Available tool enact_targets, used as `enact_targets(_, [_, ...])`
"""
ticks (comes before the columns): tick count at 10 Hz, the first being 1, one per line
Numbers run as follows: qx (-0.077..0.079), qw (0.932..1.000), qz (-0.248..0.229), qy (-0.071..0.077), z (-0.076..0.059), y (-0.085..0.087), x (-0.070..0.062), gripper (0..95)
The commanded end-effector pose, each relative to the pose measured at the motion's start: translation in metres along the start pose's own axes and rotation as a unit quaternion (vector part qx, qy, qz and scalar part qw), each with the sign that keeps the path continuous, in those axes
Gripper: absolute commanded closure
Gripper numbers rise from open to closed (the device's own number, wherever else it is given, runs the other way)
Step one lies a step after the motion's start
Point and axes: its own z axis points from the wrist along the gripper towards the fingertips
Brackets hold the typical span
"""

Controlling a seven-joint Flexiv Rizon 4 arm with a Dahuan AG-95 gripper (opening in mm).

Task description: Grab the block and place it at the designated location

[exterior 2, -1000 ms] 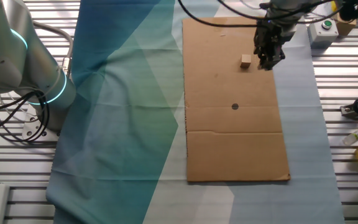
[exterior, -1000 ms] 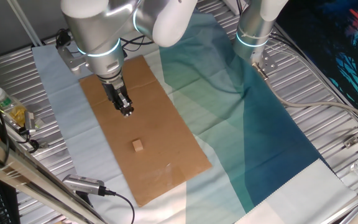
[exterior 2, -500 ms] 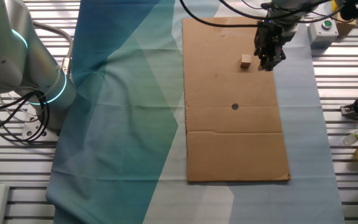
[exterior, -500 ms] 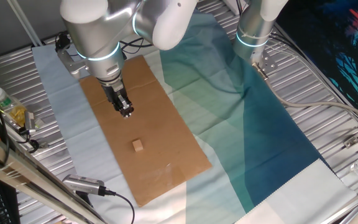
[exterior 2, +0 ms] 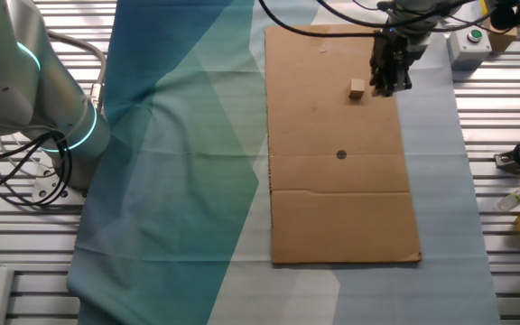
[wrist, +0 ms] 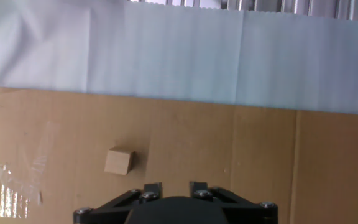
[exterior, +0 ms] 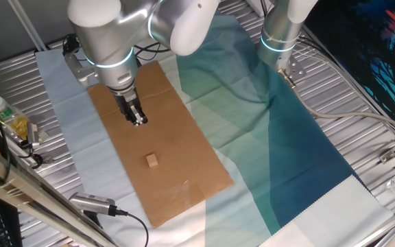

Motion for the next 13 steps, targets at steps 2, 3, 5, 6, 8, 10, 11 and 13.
enact_targets(2, [-0.008, 0.9987, 0.036, 0.035, -0.0003, -0.0001, -0.0011, 95.0])
enact_targets(3, [-0.005, 0.9991, 0.03, 0.029, -0.0003, -0.0001, -0.0011, 95.0])
enact_targets(5, [0.002, 0.9995, 0.017, 0.028, -0.0003, -0.0001, -0.0011, 95.0])
enact_targets(6, [0.003, 0.9996, 0.008, 0.027, -0.0003, -0.0001, -0.0011, 95.0])
enact_targets(8, [0.011, 0.9996, 0.006, 0.027, -0.0003, -0.0001, -0.0011, 95.0])
enact_targets(10, [0.011, 0.9996, -0.005, 0.027, -0.0003, -0.0001, -0.0011, 95.0])
enact_targets(11, [0.011, 0.9995, -0.006, 0.029, -0.0003, -0.0001, -0.0011, 95.0])
enact_targets(13, [0.009, 0.9995, -0.011, 0.027, -0.0003, -0.0001, -0.0011, 95.0])
